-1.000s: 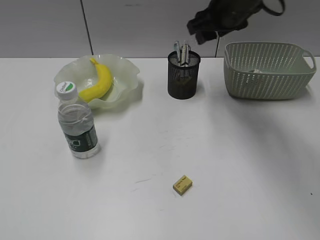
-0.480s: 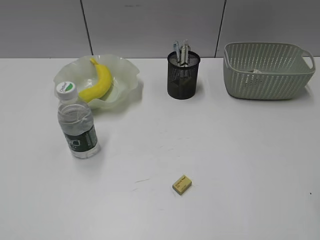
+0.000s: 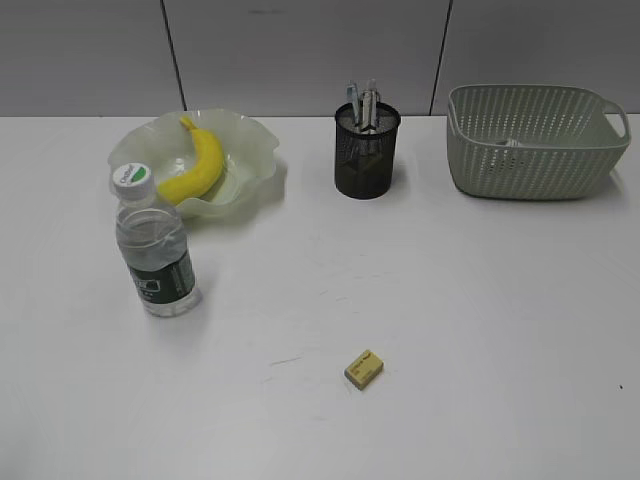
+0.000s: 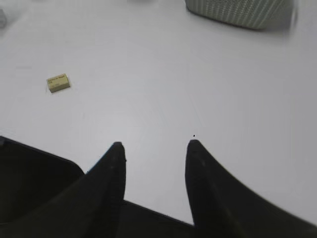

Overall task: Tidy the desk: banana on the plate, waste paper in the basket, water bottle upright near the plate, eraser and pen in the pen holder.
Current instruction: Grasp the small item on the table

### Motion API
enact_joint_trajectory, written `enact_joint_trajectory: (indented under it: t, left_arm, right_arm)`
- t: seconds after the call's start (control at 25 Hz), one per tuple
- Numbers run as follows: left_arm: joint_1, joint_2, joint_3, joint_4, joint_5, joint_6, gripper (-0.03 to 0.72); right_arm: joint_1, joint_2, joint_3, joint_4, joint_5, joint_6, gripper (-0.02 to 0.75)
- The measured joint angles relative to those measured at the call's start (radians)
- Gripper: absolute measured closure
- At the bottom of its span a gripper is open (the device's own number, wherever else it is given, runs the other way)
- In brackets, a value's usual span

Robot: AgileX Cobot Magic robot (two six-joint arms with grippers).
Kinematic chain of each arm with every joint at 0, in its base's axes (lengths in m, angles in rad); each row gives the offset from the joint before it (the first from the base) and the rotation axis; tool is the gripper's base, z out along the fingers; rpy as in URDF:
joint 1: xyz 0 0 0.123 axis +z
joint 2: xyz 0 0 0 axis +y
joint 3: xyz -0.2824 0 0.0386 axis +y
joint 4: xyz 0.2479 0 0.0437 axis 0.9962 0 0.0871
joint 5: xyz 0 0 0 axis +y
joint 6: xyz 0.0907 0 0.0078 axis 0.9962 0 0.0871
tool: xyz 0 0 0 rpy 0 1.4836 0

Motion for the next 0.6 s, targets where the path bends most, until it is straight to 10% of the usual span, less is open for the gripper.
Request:
enact_joint_trajectory:
  t: [0.16,0.36,0.6]
  left_arm:
    - [0.000,0.230,-0.054,-0.227,-0.166,0.326,0.452]
    - [-0.015,0.656,-0.178,-0.796,-0.222,0.920,0.452]
    - [-0.330,1.126,-0.409,-0.895,-0.313,1.057,0.452]
  right_arm:
    - [0.000,-0.062,0.003,-0.001,0.006,0.000,0.407]
    - [0.000,-0.071,0.003,-0.001,0.008,0.000,0.407]
    - [0.000,-0.071,0.003,-0.002,0.010,0.000,0.407]
